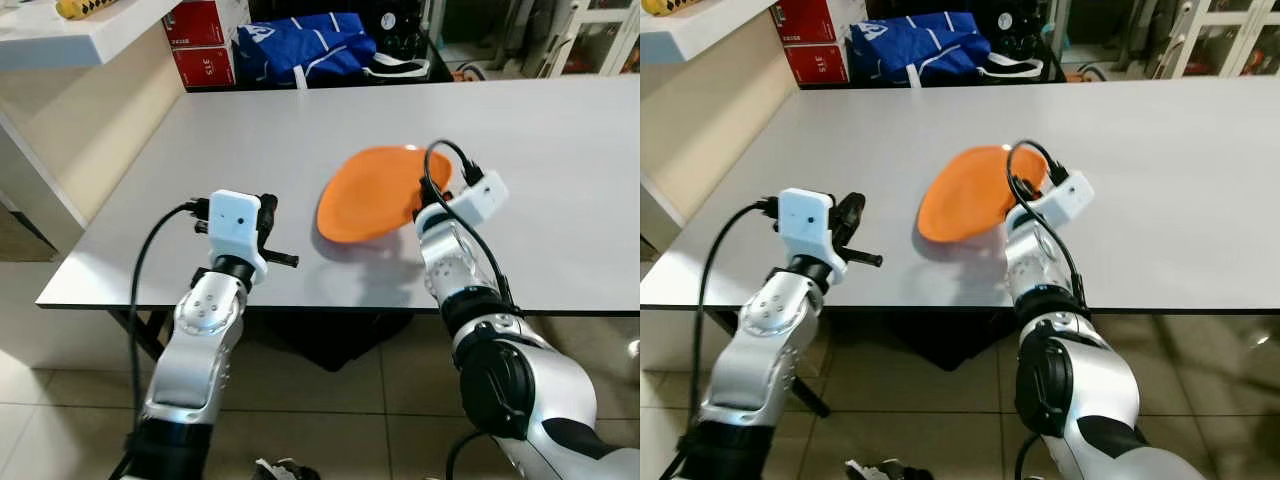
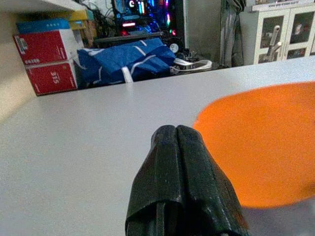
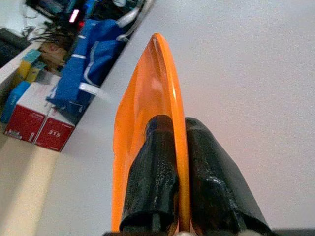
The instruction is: Setting the table
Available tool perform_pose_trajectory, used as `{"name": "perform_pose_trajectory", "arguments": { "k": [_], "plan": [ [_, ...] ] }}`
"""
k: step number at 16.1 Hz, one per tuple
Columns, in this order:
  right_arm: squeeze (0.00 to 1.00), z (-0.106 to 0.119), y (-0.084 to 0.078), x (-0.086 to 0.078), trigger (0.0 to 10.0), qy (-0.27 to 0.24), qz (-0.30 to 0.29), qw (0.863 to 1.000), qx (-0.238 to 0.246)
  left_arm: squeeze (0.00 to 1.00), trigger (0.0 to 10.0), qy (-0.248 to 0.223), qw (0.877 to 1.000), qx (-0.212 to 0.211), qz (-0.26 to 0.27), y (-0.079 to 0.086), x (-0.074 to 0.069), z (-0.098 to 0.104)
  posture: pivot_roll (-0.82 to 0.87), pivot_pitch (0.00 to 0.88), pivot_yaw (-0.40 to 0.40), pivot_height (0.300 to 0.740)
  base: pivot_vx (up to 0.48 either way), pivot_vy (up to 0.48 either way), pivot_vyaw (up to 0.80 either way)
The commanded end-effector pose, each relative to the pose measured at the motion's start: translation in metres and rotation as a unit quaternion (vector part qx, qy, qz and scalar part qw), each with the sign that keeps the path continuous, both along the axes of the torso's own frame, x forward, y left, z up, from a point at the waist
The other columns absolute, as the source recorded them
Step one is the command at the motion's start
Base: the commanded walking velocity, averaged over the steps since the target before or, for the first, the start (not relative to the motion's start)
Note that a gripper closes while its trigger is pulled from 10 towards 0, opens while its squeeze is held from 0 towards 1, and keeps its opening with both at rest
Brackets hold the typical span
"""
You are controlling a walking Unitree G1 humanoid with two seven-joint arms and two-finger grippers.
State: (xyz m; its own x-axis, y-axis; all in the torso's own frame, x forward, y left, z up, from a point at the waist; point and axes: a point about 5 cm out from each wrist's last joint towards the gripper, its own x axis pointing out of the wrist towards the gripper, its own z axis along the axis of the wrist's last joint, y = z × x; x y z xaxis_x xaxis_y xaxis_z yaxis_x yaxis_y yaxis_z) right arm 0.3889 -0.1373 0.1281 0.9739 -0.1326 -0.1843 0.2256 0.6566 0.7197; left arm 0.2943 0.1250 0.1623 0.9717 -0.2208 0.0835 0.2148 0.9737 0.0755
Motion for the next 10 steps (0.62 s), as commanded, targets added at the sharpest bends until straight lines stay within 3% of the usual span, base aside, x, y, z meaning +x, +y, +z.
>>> {"name": "perform_pose_trajectory", "arguments": {
  "k": [1, 6, 9, 10],
  "plan": [
    [0.0, -0.008, -0.002, -0.003, 10.0, 0.007, -0.009, 1.0, 0.024, 0.0, 10.0, 0.001, 1.0, 0.013, 0.002, 0.006, -0.004, 0.003, 0.06, 0.049, 0.153, 0.74, 0.0, 0.0, 0.0],
    [0.0, -0.04, -0.008, -0.019, 10.0, 0.056, -0.016, 0.998, 0.017, 0.0, 10.0, 0.026, 0.999, 0.024, 0.007, 0.015, -0.018, 0.001, 0.08, 0.082, 0.173, 0.74, 0.0, 0.0, 0.0],
    [0.02, -0.052, -0.006, -0.026, 10.0, 0.083, 0.009, 0.994, -0.063, 0.0, 10.0, 0.035, 0.999, 0.026, 0.008, 0.016, -0.021, 0.0, 0.09, 0.091, 0.173, 0.74, 0.0, 0.0, 0.0],
    [0.45, -0.055, -0.005, -0.028, 10.0, 0.091, 0.018, 0.992, -0.089, 0.0, 10.0, 0.037, 0.999, 0.026, 0.008, 0.015, -0.022, 0.0, 0.09, 0.091, 0.172, 0.74, 0.0, 0.0, 0.0]
  ]
}}
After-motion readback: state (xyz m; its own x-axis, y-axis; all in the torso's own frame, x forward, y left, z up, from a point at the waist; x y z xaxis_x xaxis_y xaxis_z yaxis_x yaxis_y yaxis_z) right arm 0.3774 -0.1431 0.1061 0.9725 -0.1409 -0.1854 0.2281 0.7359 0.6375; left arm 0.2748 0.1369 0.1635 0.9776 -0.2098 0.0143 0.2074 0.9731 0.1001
